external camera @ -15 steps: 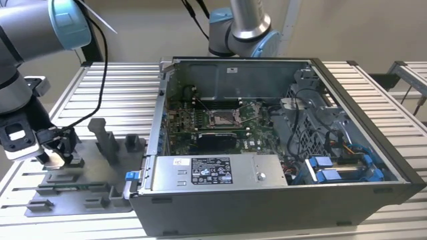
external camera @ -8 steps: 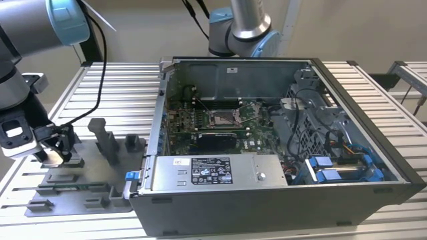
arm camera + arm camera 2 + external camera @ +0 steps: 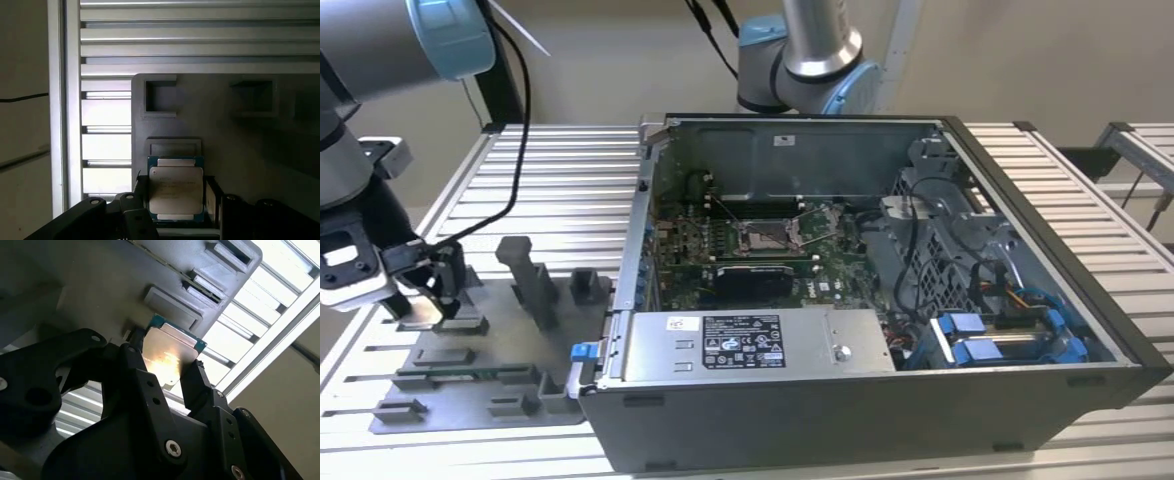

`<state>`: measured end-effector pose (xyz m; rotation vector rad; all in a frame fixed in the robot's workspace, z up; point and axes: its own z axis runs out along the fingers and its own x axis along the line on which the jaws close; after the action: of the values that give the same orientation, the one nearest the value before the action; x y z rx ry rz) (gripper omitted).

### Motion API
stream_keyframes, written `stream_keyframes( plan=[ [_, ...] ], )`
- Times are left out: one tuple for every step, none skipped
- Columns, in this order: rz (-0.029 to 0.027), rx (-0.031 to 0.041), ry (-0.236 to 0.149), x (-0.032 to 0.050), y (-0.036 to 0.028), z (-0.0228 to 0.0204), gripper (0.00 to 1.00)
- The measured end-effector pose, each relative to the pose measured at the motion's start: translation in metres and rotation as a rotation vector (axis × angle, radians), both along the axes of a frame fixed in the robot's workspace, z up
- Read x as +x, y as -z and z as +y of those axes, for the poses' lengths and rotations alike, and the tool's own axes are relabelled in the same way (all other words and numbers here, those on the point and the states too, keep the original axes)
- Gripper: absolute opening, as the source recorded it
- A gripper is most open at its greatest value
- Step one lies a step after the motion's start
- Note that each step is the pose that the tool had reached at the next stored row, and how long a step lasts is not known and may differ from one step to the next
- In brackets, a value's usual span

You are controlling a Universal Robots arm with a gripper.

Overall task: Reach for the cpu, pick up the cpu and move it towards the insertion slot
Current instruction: 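Pick up the cpu and move it towards the insertion slot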

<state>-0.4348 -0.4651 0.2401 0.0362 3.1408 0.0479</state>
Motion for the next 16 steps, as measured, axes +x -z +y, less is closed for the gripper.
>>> stream_keyframes(
  plan=[
    [0.0,0.0,0.0,0.0,-0.0011,0.0,0.0],
    [0.0001,0.0,0.0,0.0,-0.0021,0.0,0.0],
    [0.0001,-0.0001,0.0,0.0,-0.0032,0.0,0.0],
    [0.0,0.0,0.0,0.0,-0.0042,0.0,0.0],
    [0.0,0.0,0.0,0.0,-0.0051,0.0,0.0],
    [0.0,0.0,0.0,0.0,-0.006,0.0,0.0],
    [0.0,0.0,0.0,0.0,-0.0067,0.0,0.0],
    [0.0001,0.0,0.0,0.0,-0.0075,0.0,0.0],
    [-0.0001,0.0001,0.0,0.0,-0.0079,0.0,0.0],
    [0.0,0.0001,0.0,0.0001,-0.0084,0.0,0.0],
    [0.0,0.0,0.0,0.0001,-0.009,-0.0001,0.0],
    [0.0,0.0,0.0,0.0001,-0.0095,-0.0001,0.0],
    [-0.0001,0.0001,0.0,0.0001,-0.0099,-0.0001,0.0],
    [0.0,0.0,0.0,0.0001,-0.0104,-0.0001,0.0],
    [0.0,0.0,0.0,0.0,-0.0108,0.0,0.0],
    [0.0,0.0,0.0,0.0,-0.0113,0.0,0.0]
  ],
)
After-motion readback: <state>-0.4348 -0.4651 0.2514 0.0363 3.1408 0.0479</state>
